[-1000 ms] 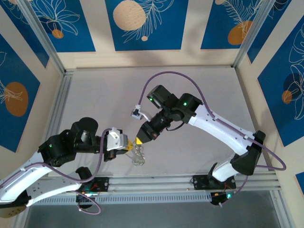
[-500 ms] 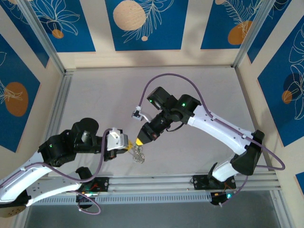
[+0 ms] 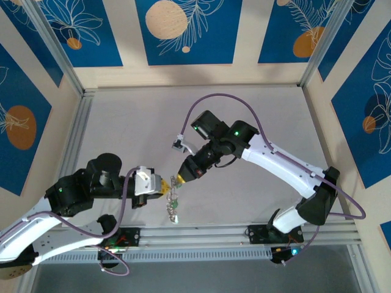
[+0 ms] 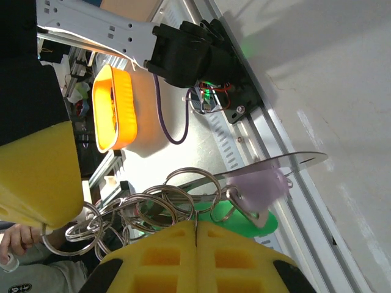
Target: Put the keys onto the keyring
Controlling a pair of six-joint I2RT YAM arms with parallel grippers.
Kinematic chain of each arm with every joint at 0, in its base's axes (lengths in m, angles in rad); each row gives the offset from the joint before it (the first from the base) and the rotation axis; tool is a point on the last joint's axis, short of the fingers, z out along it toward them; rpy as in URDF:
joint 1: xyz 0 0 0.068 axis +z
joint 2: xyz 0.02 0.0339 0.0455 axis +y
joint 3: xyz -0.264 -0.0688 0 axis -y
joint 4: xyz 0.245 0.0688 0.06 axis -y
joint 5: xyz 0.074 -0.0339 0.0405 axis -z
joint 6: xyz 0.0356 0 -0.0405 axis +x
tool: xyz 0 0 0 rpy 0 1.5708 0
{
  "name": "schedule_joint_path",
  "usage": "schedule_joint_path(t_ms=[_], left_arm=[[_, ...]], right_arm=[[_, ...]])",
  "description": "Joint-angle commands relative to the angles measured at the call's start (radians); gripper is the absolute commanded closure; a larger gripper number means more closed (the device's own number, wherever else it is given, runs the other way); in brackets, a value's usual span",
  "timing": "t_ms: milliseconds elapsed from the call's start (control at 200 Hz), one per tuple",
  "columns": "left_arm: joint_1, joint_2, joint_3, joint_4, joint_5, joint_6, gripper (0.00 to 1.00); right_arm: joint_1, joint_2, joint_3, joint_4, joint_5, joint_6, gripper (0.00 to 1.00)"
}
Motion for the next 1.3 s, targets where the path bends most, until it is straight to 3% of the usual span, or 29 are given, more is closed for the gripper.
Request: schedule_joint_path(t_ms=[0,205,320,700,1296], left_arm=[[-0.014,-0.004,0.034,0.051,0.006,0.012,1.0],[-0.013,-0.023,0.019,0.072,0.02,-0.012,1.0],[-0.013,-0.043,0.008,0.096,0.037,-0.028,1.0],[-0.012,-0.069,-0.014,0.11,0.148,-0.052,1.0],[-0.014,-0.058,-0.028,0.116,0.151,-0.035,1.0]], right_arm=[[0.014,-0.06,-0.018,0.028,-0.016,0.011,1.0],[0.129,-0.197,-0.1,0.086,0.165,-0.087,1.0],[0.197,-0.309,-0.234,0.223,0.25,-0.131,1.0],[0.279,-0.506,-0.416,0.53,0.491,-0.31,1.0],[0.348,-0.421,-0.296,0.489,0.508,-0.366,1.0]])
